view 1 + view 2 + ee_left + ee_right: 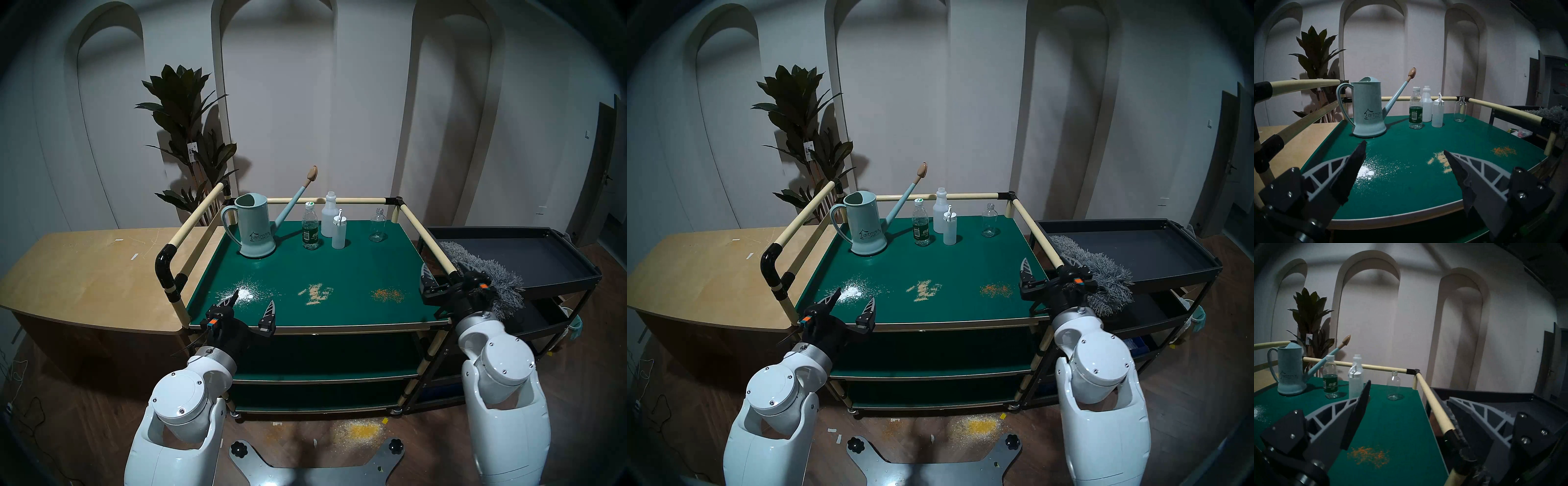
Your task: Dust the shelf with the duster
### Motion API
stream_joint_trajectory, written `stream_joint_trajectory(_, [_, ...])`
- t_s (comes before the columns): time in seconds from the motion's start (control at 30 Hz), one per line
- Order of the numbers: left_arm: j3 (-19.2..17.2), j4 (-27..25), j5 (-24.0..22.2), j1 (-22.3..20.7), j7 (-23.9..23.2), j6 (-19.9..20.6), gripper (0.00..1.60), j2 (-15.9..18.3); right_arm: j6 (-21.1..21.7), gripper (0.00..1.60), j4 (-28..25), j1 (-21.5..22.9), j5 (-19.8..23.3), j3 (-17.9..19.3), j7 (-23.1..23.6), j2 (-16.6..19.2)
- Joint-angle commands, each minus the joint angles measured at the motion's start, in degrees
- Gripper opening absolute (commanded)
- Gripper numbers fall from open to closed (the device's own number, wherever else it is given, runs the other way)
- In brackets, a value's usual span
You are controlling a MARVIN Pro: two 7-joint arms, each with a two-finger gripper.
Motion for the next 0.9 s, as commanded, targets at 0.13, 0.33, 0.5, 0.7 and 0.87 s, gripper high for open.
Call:
stream_joint_trajectory(0.13, [0.5, 0.5, -0.2, -3.9, -1.6, 1.0, 1.6, 1.2, 12.4, 1.6, -7.7, 1.9, 2.9, 9.5, 0.8, 3.2])
stream_joint_trajectory(0.33, [0.9, 1.7, -0.6, -5.4, -2.2, 1.8, 1.6, 1.5, 18.5, 1.6, -7.1, 2.3, 5.2, 15.7, 4.0, 6.8])
stream_joint_trajectory(0.5, [1.4, 3.5, -1.0, -7.4, -2.5, 2.3, 1.6, 1.4, 25.2, 1.6, -2.2, 5.0, 8.6, 21.1, 10.9, 11.2])
stream_joint_trajectory(0.7, [2.0, 4.9, -0.9, -9.0, -2.1, 2.4, 1.6, 1.2, 28.3, 1.6, 4.4, 9.0, 10.5, 23.1, 16.7, 14.9])
stream_joint_trajectory(0.87, [2.4, 5.6, -0.7, -9.8, -1.2, 2.3, 1.6, 0.6, 28.4, 1.6, 9.5, 11.7, 11.8, 25.0, 21.3, 17.4])
